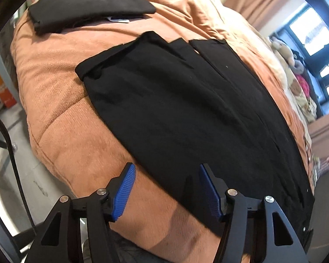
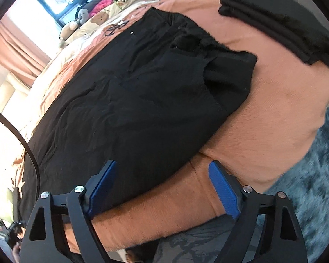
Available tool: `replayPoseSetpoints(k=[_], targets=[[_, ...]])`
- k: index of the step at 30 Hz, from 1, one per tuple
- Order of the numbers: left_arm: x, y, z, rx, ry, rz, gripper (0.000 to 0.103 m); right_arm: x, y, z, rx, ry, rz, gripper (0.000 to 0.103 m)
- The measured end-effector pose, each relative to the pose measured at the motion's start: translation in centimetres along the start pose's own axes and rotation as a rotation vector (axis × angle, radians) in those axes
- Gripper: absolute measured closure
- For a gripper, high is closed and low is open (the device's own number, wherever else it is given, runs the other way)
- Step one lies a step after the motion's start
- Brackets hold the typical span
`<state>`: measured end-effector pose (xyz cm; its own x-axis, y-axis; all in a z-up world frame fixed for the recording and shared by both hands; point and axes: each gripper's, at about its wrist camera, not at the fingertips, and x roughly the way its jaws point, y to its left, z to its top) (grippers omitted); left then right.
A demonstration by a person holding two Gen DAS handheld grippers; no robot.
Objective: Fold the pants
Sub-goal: 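Move both tools down toward the trouser legs and waistband, then close the left tool on the leg hem while the right tool grips the waistband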
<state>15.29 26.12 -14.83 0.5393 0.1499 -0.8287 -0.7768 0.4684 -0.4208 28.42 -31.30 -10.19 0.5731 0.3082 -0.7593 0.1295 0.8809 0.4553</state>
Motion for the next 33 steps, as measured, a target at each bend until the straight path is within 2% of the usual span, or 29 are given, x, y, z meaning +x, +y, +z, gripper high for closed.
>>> replayPoseSetpoints(k=[8, 10, 11, 12, 14, 15, 20, 25, 27, 29, 33], targets=[[0.6, 0.5, 1.4, -0.072, -0.033, 0.014, 0.041, 1.6, -1.5, 1.9, 0.064, 0.030, 0.044, 0.024], [0.7, 0.5, 1.6, -0.076, -0.042, 0.018, 0.041, 1.7, -1.7, 2.3, 0.066, 0.023, 0.043, 0.032], [0.7, 0.6, 1.7, -0.079, -0.047, 0.020, 0.042, 1.7, -1.9, 2.4, 0.066, 0.020, 0.044, 0.042], [0.8, 0.7, 1.9, -0.083, -0.050, 0.021, 0.044, 1.7, -2.0, 2.7, 0.069, 0.015, 0.046, 0.058], [0.8, 1.0, 2.0, -0.093, -0.055, 0.020, 0.046, 1.4, -2.4, 3.1, 0.084, -0.002, 0.058, 0.073], [1.0, 1.0, 2.2, -0.095, -0.057, 0.019, 0.047, 1.0, -2.8, 3.1, 0.094, -0.010, 0.070, 0.076], [0.8, 1.1, 2.1, -0.092, -0.059, 0.015, 0.048, -0.2, -5.2, 2.1, 0.126, -0.001, 0.090, 0.076], [0.7, 1.5, 2.1, -0.099, -0.062, 0.006, 0.050, -1.1, -7.0, 0.5, 0.152, 0.040, 0.112, 0.059], [0.6, 1.9, 2.0, -0.109, -0.064, -0.005, 0.051, -1.9, -7.3, 0.4, 0.147, 0.047, 0.131, 0.047], [0.5, 2.0, 1.9, -0.109, -0.066, -0.010, 0.051, -2.3, -7.3, 0.5, 0.135, 0.049, 0.141, 0.041], [0.4, 2.1, 1.7, -0.118, -0.070, -0.018, 0.051, -1.3, -6.9, 1.1, 0.147, 0.042, 0.128, 0.039]])
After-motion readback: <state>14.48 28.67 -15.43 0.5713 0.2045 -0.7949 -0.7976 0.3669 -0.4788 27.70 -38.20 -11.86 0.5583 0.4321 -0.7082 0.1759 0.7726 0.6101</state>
